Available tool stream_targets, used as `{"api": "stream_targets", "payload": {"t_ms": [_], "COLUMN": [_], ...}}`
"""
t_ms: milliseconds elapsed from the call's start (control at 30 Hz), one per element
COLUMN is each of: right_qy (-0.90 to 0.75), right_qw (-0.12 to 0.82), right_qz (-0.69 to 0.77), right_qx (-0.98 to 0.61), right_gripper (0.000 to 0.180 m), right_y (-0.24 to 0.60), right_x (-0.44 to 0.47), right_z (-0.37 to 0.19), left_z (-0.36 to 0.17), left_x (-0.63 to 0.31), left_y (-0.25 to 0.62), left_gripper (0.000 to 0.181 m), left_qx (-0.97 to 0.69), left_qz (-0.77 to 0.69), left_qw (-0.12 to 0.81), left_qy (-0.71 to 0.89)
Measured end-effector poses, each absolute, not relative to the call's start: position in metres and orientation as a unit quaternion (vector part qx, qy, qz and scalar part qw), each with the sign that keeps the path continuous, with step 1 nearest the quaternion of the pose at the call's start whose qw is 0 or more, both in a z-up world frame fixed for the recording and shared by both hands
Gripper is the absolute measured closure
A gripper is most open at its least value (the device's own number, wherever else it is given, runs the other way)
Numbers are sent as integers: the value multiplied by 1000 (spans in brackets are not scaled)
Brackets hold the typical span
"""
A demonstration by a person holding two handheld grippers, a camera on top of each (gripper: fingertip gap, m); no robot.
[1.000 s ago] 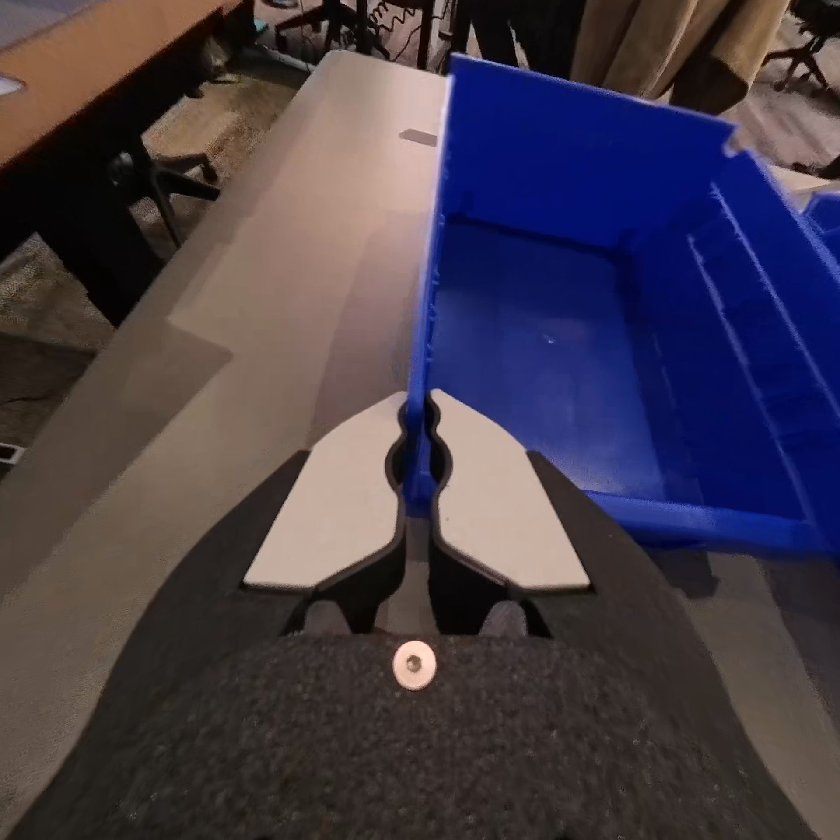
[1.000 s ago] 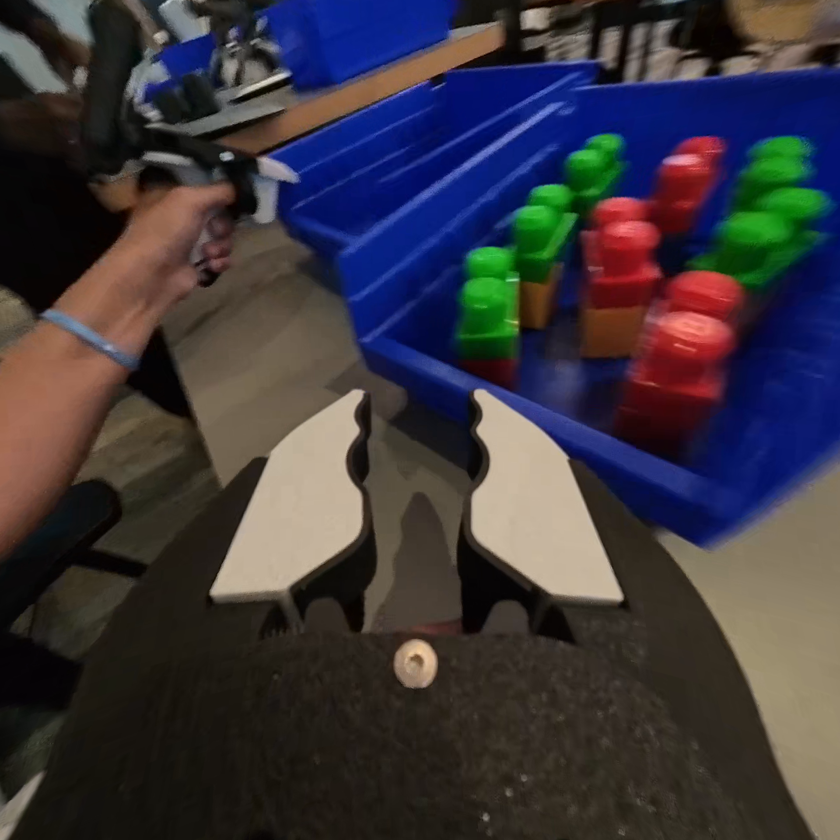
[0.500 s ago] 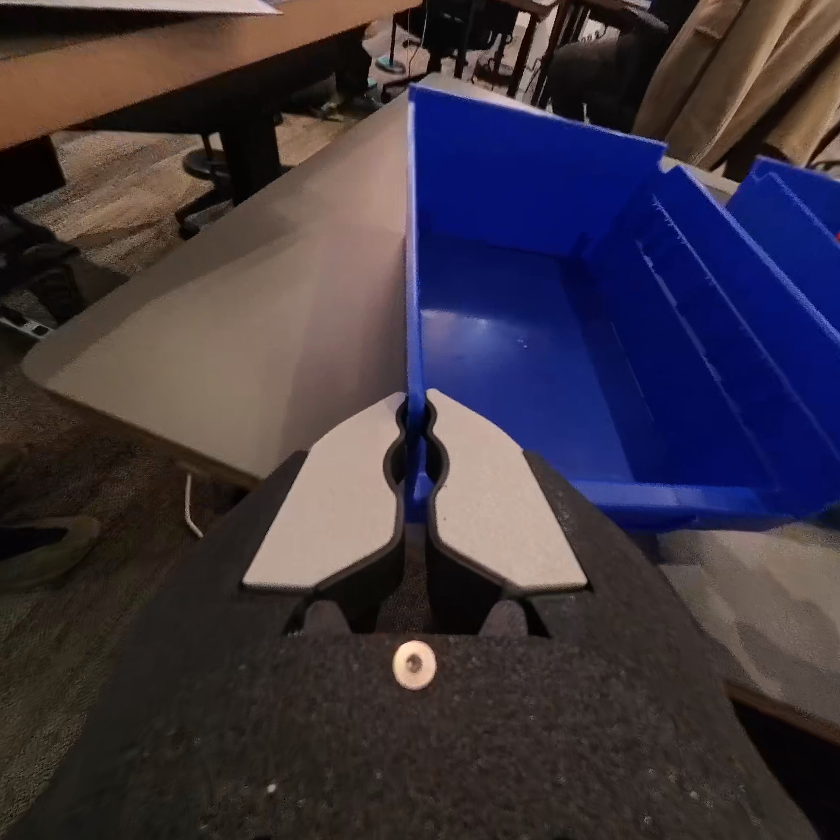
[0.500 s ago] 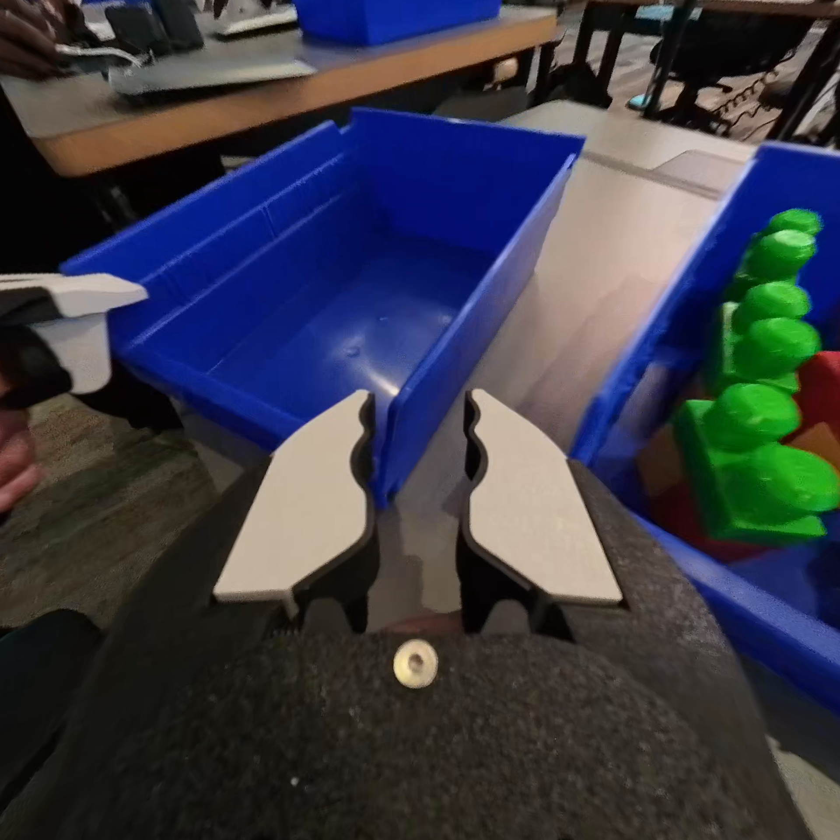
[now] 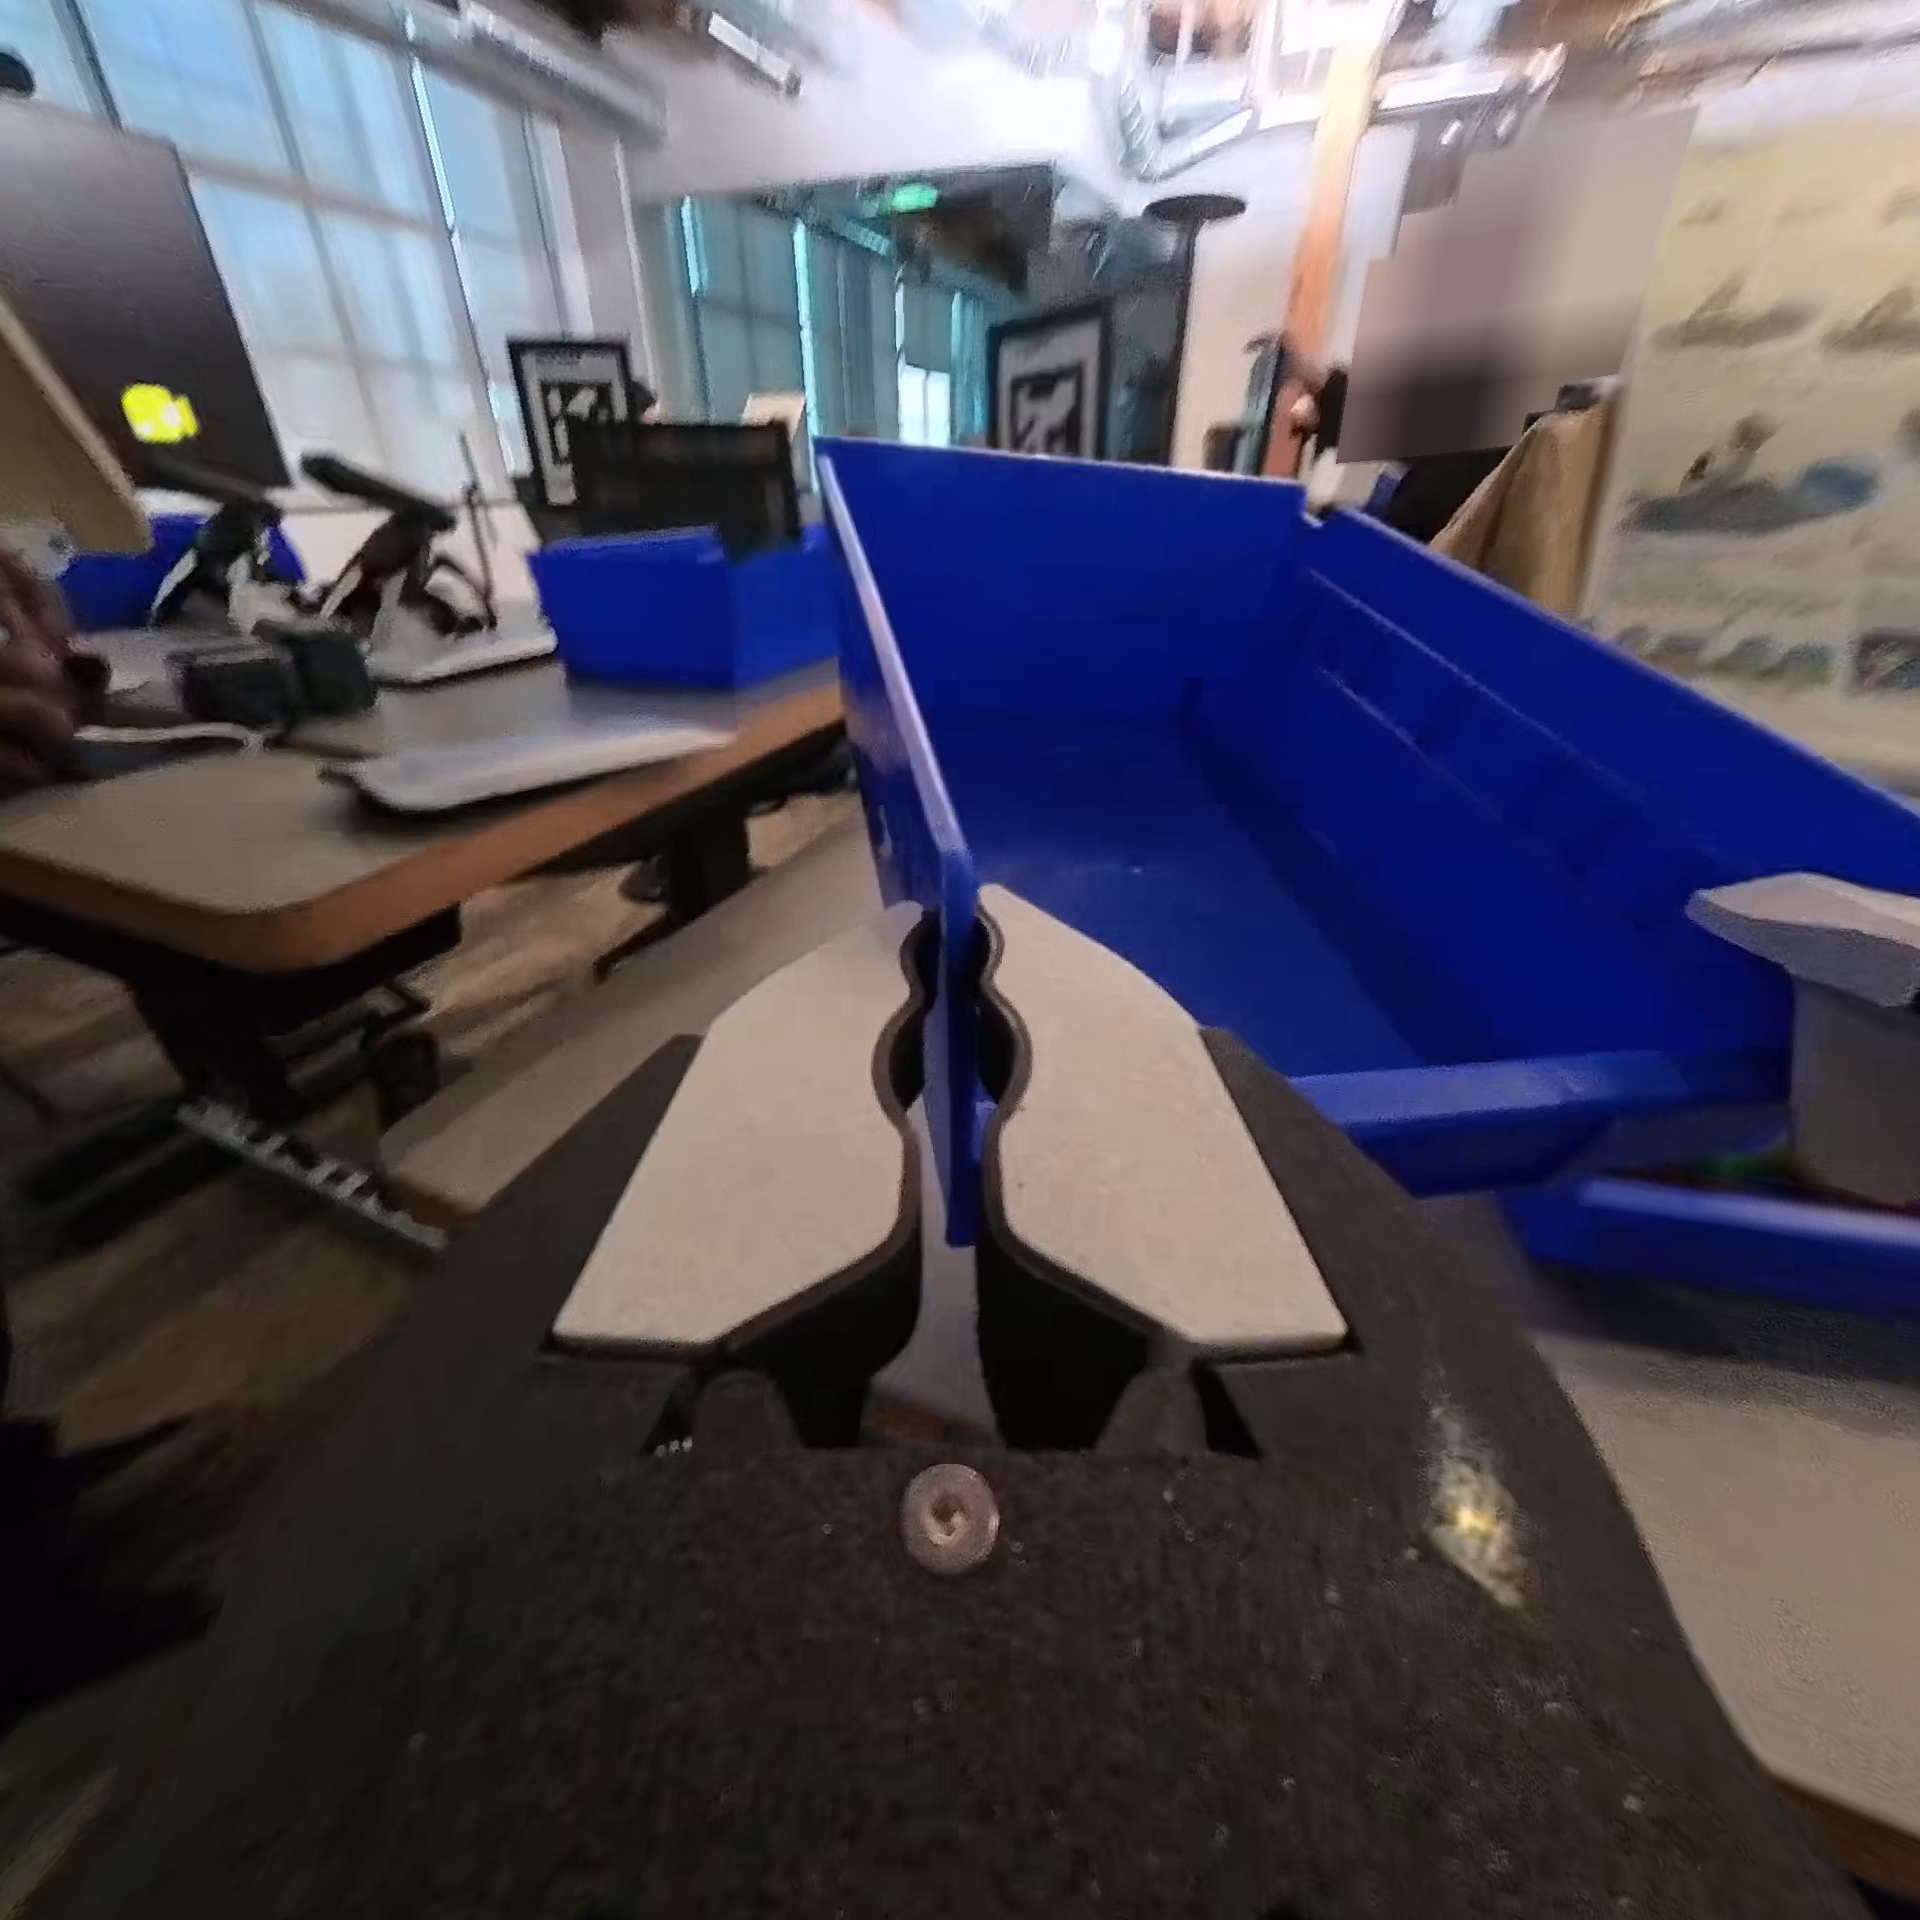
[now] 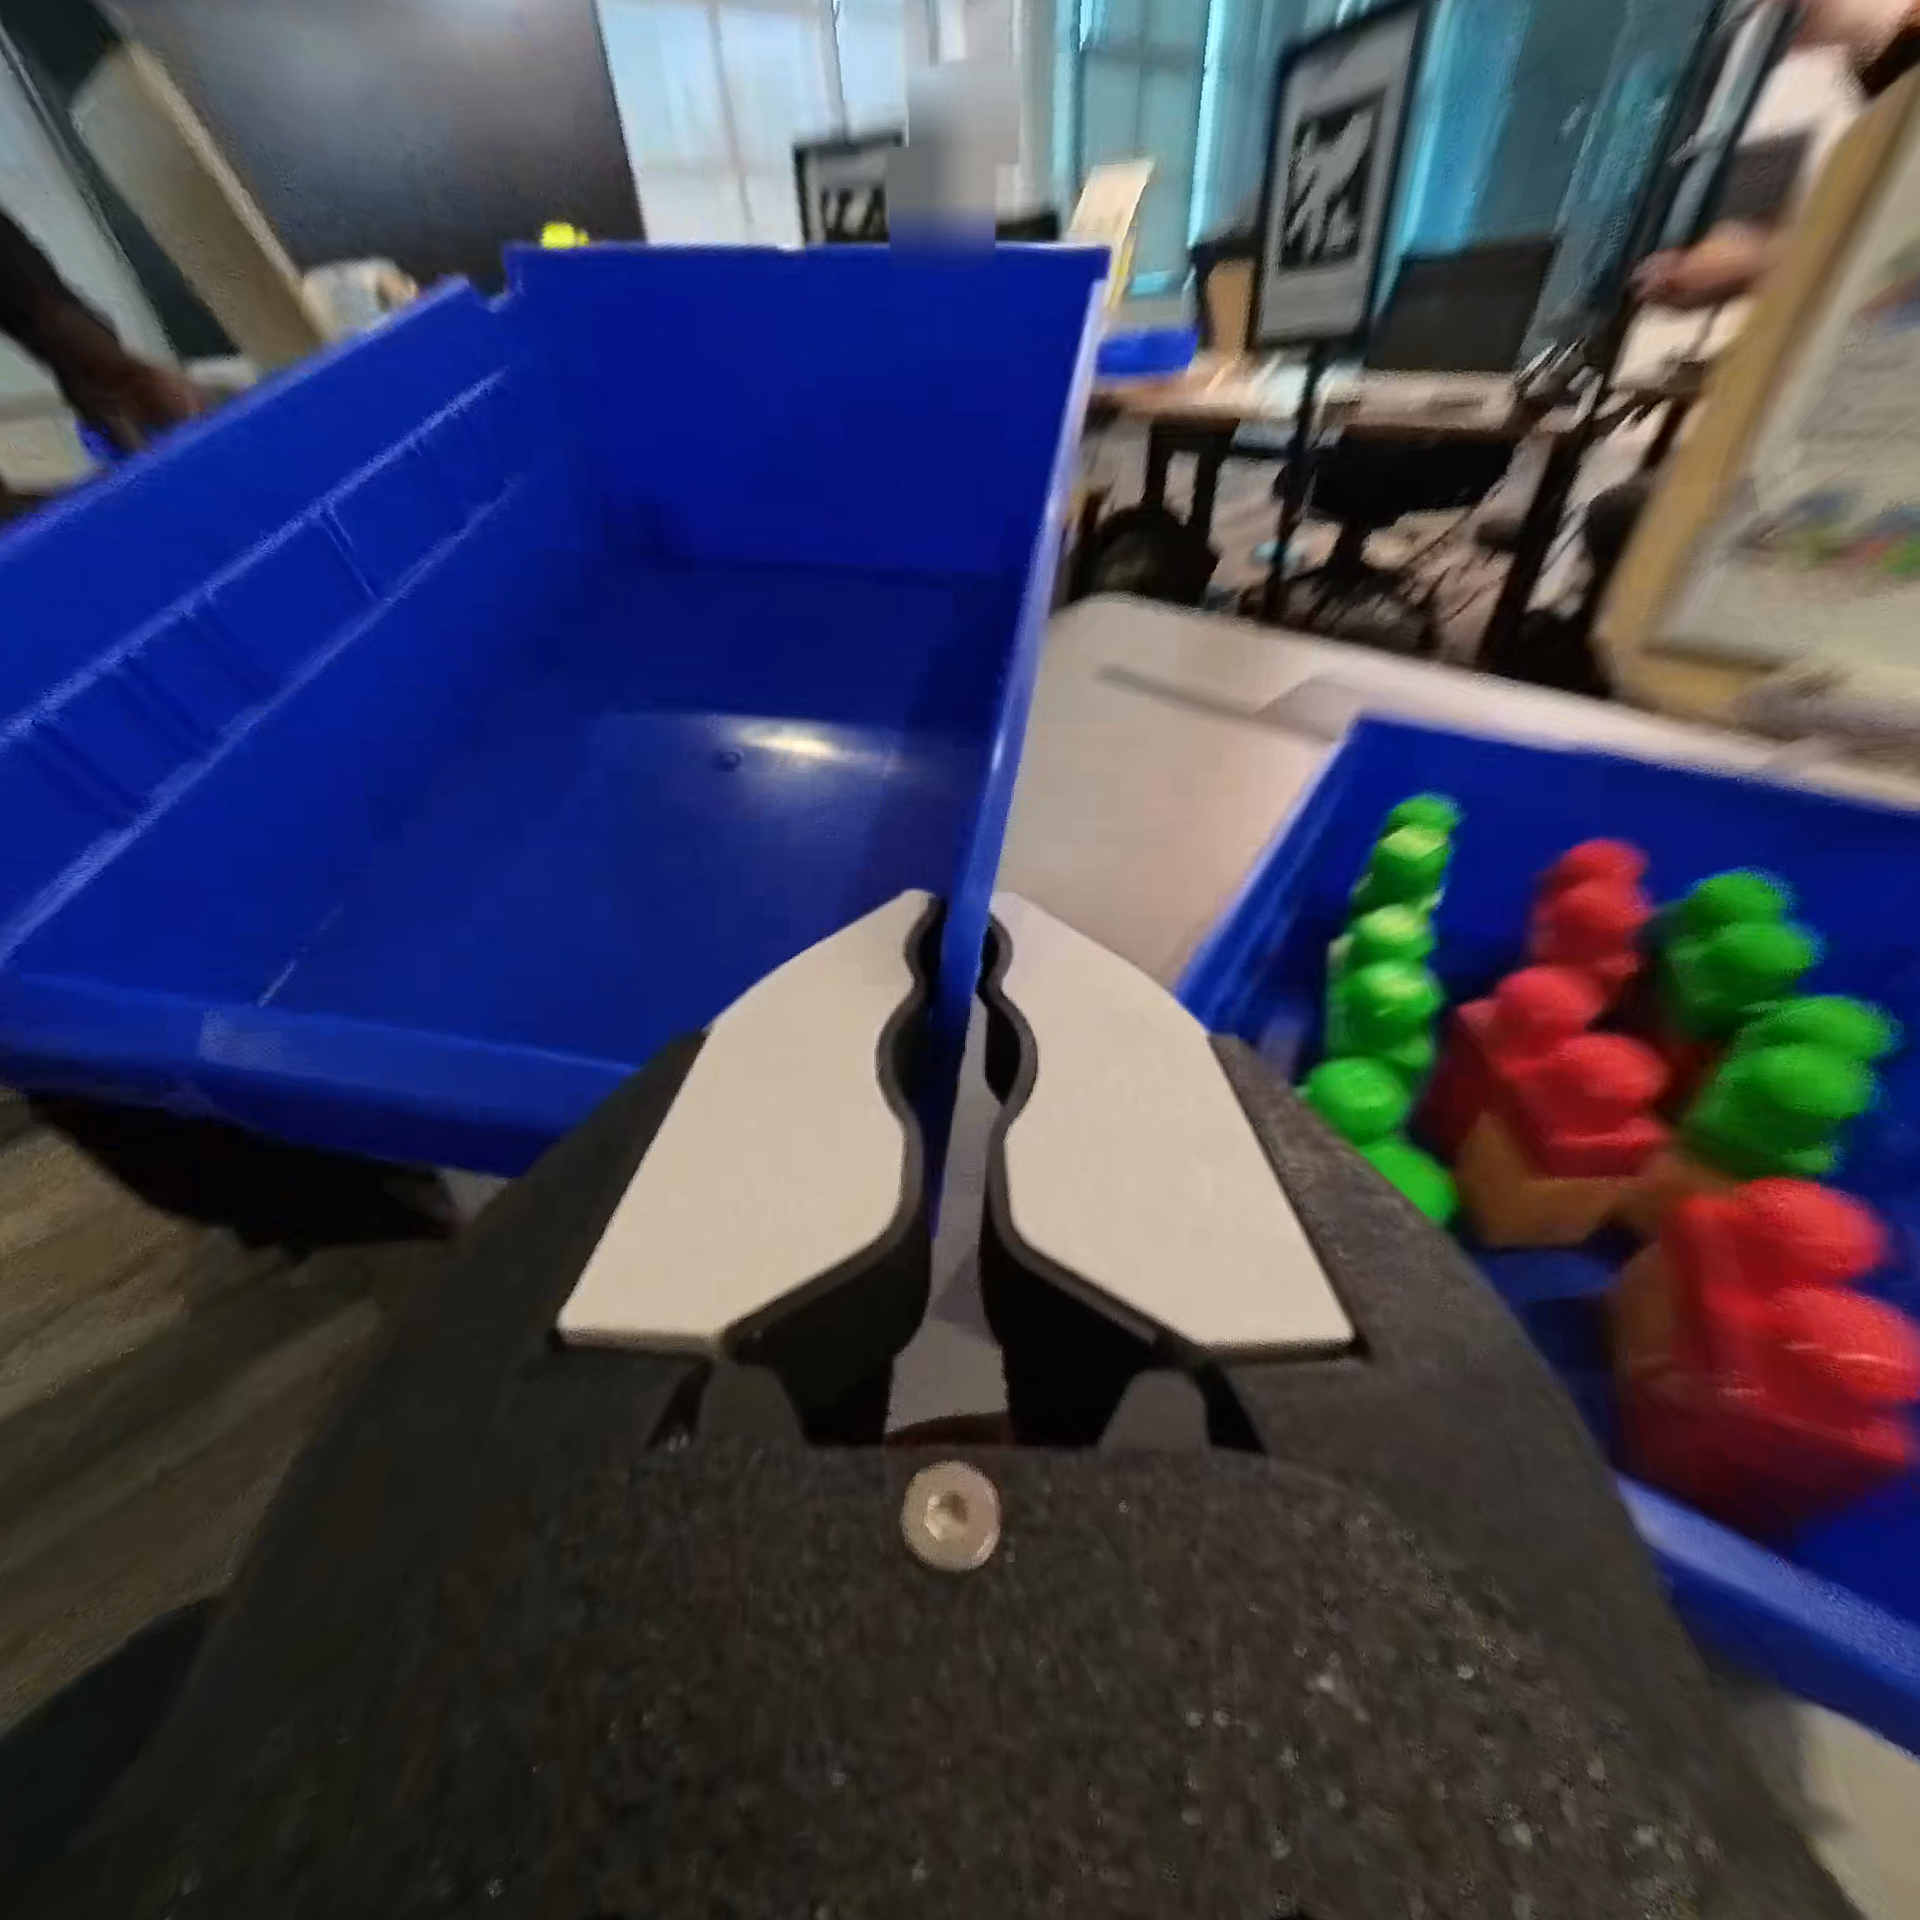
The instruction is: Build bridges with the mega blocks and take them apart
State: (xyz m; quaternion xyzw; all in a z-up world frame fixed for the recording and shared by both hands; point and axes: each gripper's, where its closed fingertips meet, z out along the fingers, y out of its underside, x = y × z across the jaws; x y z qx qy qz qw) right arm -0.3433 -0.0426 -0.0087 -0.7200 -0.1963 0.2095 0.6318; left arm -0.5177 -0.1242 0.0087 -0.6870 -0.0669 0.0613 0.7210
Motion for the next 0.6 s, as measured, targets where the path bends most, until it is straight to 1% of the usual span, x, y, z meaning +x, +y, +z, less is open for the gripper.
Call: {"api": "stream_targets", "payload": {"t_ms": [133,200,267,400,500,600], "right_qy": [-143,-110,-67,26,78,118], "right_qw": [700,715,720,695,657,622], "right_qz": [152,116,74,-6,-48,-62], "right_qx": [-683,-681,-687,-719,-749,-771], "right_gripper": [176,176,176,176,176,176], "right_y": [-44,-47,-53,-68,-76,-84], "right_x": [-248,-185,-116,27,120,187], "right_z": [59,78,84,64,30,-12], "left_z": [58,76,84,71,43,4], "left_x": [-434,-378,-313,-170,-71,3], "left_y": [-106,-91,-75,-43,-26,-17], "left_gripper": [176,175,175,175,176,176], "left_qx": [-659,-648,-647,-654,-666,-679], "left_qz": [-11,-50,-104,-193,-229,-238], "left_qw": [752,759,751,714,681,653], "left_qy": [-7,37,81,162,200,235]}}
